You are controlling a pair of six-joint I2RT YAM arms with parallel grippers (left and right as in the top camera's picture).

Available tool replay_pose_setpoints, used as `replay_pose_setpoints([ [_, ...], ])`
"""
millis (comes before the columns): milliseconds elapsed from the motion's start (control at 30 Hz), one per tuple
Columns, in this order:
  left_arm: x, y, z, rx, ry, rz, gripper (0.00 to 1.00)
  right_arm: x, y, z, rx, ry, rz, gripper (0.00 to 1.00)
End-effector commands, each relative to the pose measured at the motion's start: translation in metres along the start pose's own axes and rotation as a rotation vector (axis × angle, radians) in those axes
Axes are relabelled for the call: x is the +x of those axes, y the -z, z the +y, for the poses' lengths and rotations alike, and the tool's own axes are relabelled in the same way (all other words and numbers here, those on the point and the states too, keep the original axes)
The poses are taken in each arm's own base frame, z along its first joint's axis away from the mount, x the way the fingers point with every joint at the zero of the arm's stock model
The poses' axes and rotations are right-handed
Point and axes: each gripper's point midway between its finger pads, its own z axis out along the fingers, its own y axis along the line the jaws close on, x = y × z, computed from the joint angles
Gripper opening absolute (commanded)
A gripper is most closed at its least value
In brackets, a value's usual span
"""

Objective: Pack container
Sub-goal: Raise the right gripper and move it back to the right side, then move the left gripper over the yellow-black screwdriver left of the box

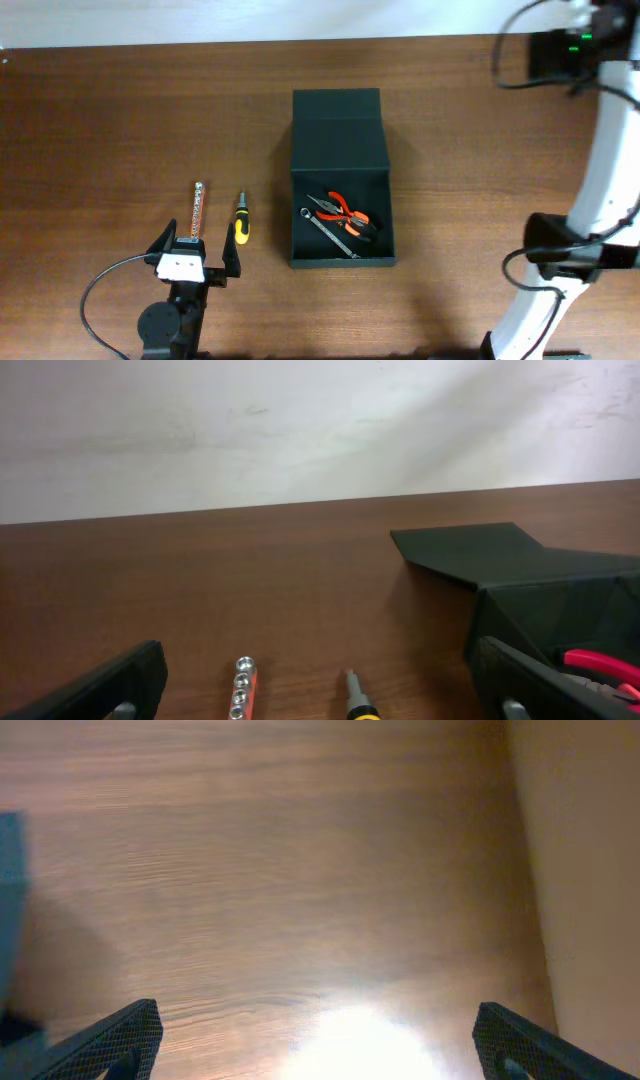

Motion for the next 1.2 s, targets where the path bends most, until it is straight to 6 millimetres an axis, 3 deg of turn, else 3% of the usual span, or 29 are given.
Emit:
replay_pose_setpoints([
  [0, 0.002, 0.000, 0.003, -0.014, -0.015, 0.001, 0.99, 0.010, 0.000, -0.020, -0.018, -0.100, 0.022, 0.99],
  [200, 0.002, 0.000, 0.003, -0.014, -0.015, 0.001, 0.99, 0.032, -0.049, -0.039, -0.030, -0.154, 0.162, 0.99],
  [433, 0.002, 0.000, 0.003, -0.014, -0.015, 0.000, 0.99, 0.053, -0.096, -0.036, -0.036, -0.155, 0.269, 0.99],
  [767, 0.001, 0.000, 0.003, -0.014, -0.015, -0.001, 0.99, 0.062, -0.105, -0.032, -0.042, -0.149, 0.307, 0.99],
  [900, -0.005, 0.001, 0.013, -0.072, -0.036, -0.026, 0.99, 0.062, -0.105, -0.032, -0.041, -0.149, 0.306, 0.99],
  [1167, -0.033, 0.004, -0.015, 0.095, 0.033, -0.116, 0.99, 0.061, -0.105, -0.032, -0.041, -0.150, 0.303, 0.99],
])
